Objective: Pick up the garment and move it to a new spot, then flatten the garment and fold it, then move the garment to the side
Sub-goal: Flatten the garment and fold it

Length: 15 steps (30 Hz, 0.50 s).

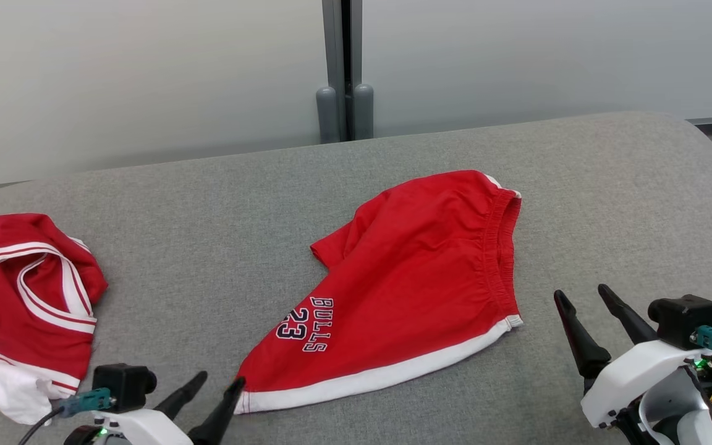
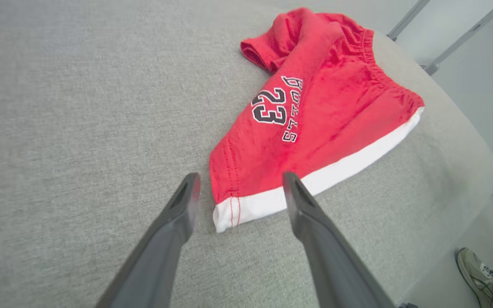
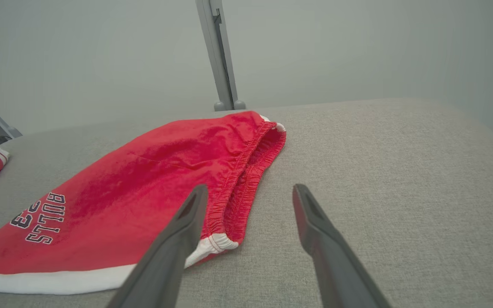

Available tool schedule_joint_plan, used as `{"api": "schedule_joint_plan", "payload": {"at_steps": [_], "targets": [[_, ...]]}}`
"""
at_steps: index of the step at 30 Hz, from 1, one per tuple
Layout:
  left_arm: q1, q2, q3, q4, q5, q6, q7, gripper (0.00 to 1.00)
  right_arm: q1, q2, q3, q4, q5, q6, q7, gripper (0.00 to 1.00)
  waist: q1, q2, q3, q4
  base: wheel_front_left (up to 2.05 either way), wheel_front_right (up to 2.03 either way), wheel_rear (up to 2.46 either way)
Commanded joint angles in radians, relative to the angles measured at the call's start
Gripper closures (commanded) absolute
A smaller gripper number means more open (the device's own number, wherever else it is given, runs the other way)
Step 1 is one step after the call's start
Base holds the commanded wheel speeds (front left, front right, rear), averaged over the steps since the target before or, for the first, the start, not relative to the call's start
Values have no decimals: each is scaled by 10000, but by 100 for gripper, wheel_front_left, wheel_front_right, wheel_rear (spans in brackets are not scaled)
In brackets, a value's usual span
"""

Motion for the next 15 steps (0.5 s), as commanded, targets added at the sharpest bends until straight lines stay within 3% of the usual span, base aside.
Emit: {"api": "schedule_joint_plan", "payload": {"at_steps": [1,15], "targets": [[153,113,247,-182,90,224,-390,0,60,-9,-23,-145,-8,-3,-124,0,0,-1,-86,66,0,0,0],[359,323,1765,-882,1454,1925,-3137,0,-44,361,-276,-790,-462,-1,-1632,0,0,-1,-602,288,0,0,0]]}}
